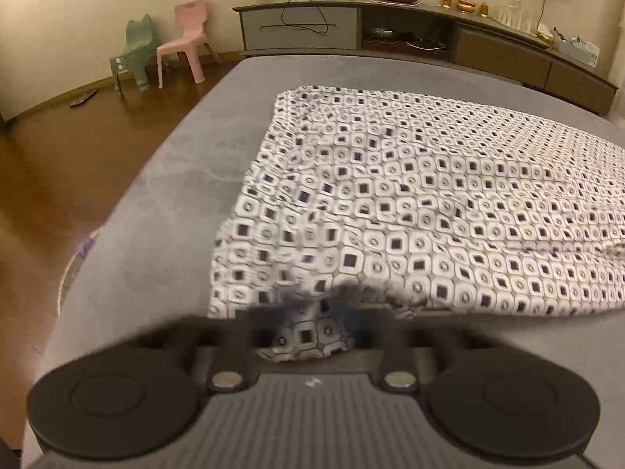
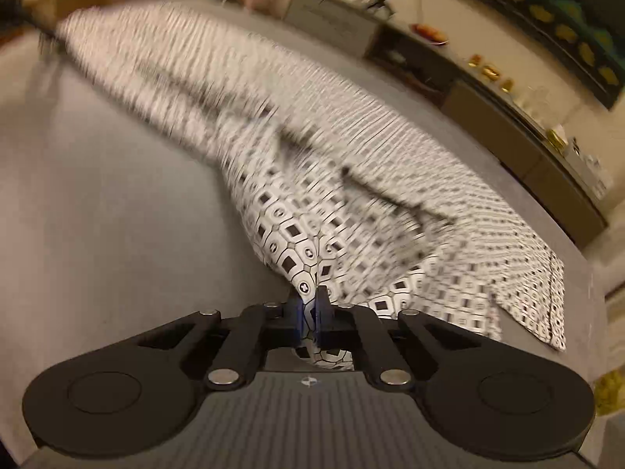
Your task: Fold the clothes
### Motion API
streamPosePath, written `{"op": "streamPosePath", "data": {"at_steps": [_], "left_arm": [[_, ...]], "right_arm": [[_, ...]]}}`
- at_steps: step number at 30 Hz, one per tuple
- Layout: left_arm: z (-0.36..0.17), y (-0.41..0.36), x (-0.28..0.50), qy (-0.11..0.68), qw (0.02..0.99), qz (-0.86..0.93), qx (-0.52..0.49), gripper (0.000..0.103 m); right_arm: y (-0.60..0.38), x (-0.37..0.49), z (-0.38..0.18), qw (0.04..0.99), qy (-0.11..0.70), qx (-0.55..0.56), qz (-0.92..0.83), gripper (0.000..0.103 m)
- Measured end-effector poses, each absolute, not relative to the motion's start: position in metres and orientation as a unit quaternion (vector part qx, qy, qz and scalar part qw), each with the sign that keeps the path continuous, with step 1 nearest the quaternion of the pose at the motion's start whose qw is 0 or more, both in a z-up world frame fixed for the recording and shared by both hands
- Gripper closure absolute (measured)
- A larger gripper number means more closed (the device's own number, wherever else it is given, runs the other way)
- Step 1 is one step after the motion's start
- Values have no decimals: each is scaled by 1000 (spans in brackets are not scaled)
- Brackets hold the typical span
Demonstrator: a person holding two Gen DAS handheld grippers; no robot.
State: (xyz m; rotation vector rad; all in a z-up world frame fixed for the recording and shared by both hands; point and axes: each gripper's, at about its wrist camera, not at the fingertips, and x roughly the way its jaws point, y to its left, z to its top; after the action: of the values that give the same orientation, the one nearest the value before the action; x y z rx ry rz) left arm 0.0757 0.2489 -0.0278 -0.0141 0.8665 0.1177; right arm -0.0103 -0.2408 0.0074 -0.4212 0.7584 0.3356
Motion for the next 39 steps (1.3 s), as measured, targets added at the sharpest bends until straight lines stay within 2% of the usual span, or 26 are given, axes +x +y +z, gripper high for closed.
{"op": "streamPosePath", "data": {"at_steps": [4, 6, 8, 11, 12, 13, 15, 17, 18, 19, 20, 21, 22, 23, 27, 29, 30, 31, 32, 33, 34, 35, 36, 38, 39], "left_arm": [[38, 281, 64, 302, 944, 39, -123, 102], [58, 285, 73, 277, 951, 38, -133, 102], [52, 274, 91, 298, 947, 23, -121, 102], [40, 259, 115, 330, 938, 2, -105, 101], [28, 256, 115, 342, 934, 0, -107, 101], [16, 255, 110, 351, 929, -1, -115, 98], [0, 258, 105, 371, 921, 6, -119, 94], [-13, 262, 101, 393, 912, 18, -118, 90], [-15, 264, 99, 398, 910, 25, -117, 89], [-11, 263, 97, 390, 913, 30, -116, 79], [-6, 260, 94, 381, 917, 28, -116, 64], [-1, 257, 90, 371, 921, 27, -117, 57], [2, 253, 87, 365, 924, 23, -116, 44], [4, 246, 83, 364, 925, 13, -110, 38], [-8, 214, 72, 400, 915, -36, -50, 31], [-20, 200, 67, 424, 903, -67, -23, 29], [-27, 193, 66, 436, 896, -81, -12, 29], [-34, 187, 66, 446, 891, -91, -5, 29], [-41, 182, 66, 454, 886, -97, 4, 29], [-48, 177, 67, 462, 881, -102, 13, 30], [-52, 173, 68, 466, 879, -102, 26, 36], [-55, 169, 68, 466, 879, -97, 39, 48], [-57, 167, 68, 464, 880, -92, 52, 53], [-57, 172, 68, 460, 883, -80, 50, 79], [-57, 176, 69, 459, 884, -74, 44, 85]], "right_arm": [[-296, -27, 117, 944, 275, -58, 171, 101], [-324, -21, 159, 957, 247, -19, 150, 101], [-349, 7, 171, 959, 260, -4, 115, 100], [-369, 63, 123, 937, 346, 11, 54, 93], [-373, 73, 103, 927, 371, 22, 39, 86], [-380, 75, 85, 922, 384, 36, 15, 70], [-390, 64, 60, 919, 388, 71, -25, 48], [-389, 36, 47, 919, 382, 89, -36, 41], [-383, 19, 44, 919, 384, 86, -27, 34], [-374, 2, 41, 919, 387, 77, -13, 27], [-361, -14, 40, 918, 392, 60, 12, 23], [-346, -26, 39, 915, 400, 39, 41, 16], [-332, -36, 38, 911, 407, 15, 70, 15], [-318, -43, 36, 905, 415, -13, 95, 15], [-282, -55, 19, 876, 449, -93, 147, 15], [-271, -53, 5, 861, 467, -120, 163, 18], [-271, -51, 0, 856, 473, -126, 165, 25], [-271, -48, -5, 854, 475, -134, 162, 45], [-270, -45, -9, 852, 477, -142, 160, 51], [-272, -44, -10, 853, 476, -147, 154, 78], [-275, -44, -6, 858, 470, -148, 145, 95], [-283, -46, 2, 867, 459, -143, 133, 96], [-296, -50, 16, 880, 442, -129, 118, 99], [-325, -58, 45, 904, 408, -101, 84, 99], [-347, -64, 59, 913, 395, -82, 59, 99]]}}
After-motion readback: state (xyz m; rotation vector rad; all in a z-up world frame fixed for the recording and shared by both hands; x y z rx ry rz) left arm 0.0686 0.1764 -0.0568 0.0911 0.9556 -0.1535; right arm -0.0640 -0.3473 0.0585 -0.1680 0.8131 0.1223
